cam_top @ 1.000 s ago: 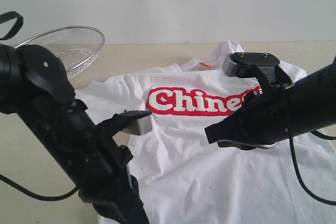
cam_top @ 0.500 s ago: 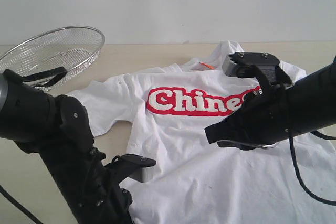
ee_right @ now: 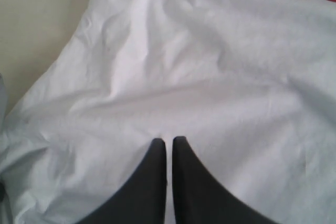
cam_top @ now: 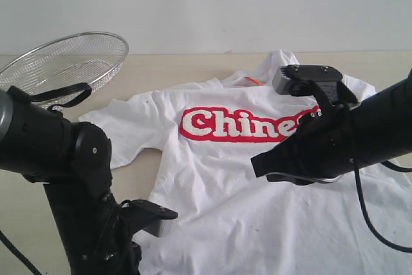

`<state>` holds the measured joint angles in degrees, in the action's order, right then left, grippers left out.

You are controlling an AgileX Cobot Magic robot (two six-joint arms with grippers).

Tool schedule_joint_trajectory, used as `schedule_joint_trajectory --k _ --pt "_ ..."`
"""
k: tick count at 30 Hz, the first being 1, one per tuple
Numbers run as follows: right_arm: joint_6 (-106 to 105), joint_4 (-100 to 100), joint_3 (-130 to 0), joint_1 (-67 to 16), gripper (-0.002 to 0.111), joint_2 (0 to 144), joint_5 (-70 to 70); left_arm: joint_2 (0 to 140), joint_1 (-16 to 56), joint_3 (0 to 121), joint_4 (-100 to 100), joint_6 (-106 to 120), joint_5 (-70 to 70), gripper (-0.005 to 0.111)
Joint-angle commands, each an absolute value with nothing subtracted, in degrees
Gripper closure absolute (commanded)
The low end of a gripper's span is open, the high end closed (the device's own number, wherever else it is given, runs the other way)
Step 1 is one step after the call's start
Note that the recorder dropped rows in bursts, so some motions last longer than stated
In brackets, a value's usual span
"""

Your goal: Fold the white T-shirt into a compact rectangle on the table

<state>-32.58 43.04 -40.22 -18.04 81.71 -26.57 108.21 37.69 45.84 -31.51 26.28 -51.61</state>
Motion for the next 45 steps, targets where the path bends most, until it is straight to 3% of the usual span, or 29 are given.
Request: schedule_joint_trajectory --k 1,13,23,45 --pt "-33.1 42.9 -40.0 -17.8 0.109 81.1 -27.2 108.5 37.8 45.4 -24.6 22.6 -49.9 0.102" --pt "-33.5 42.9 -40.0 -17.8 0.109 81.1 -27.1 106.5 37.8 45.4 -14.6 17.0 -53.0 0.102" --pt "-33.5 42.9 -40.0 -17.8 0.109 81.1 -26.1 96.2 38.3 45.4 -39.3 34.2 -53.1 0.102" --pt "-33.6 42.9 -40.0 -17.8 0.109 81.1 -26.7 104.0 41.8 39.0 -35.9 29.1 -50.3 0.102"
